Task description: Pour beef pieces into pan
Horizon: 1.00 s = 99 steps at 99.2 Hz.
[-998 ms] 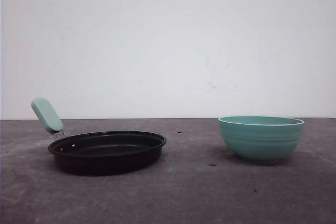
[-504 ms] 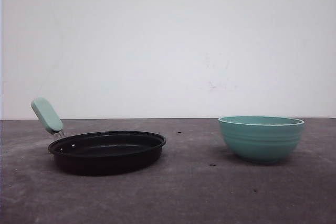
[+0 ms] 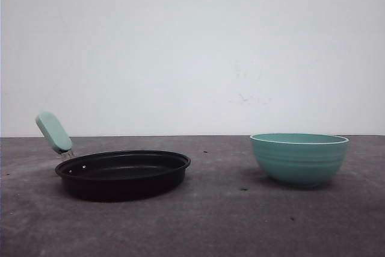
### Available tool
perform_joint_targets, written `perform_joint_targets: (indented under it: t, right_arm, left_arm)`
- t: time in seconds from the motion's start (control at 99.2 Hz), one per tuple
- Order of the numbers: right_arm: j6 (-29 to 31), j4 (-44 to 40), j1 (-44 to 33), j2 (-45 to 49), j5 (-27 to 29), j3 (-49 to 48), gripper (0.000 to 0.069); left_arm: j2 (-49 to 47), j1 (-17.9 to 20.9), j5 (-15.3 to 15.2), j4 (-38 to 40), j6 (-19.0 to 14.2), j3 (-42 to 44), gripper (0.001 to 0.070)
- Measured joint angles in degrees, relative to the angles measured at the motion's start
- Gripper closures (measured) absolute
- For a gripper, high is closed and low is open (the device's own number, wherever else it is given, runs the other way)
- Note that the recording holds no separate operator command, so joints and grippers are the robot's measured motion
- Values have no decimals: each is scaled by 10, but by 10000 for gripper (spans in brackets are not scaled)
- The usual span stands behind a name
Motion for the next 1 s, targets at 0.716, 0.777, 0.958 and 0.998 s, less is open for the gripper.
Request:
perform_joint_targets:
  t: [0.716,0.777,0.958,0.998]
  right_arm:
    - [126,-89,0,94,-115,304,682]
    - [106,-112,0,128,-114,355,682]
    - [55,-202,0,232,-101,511,683]
    - [49,-217,0,254,-101,541,683]
  left_arm:
    - [192,-1,104,13,-113,334,697]
    - [243,-7,107,9,-103,392,697]
    - [383,-26,112,-40,-57,572,697]
    - [411,-29,112,-50,-49,609,697]
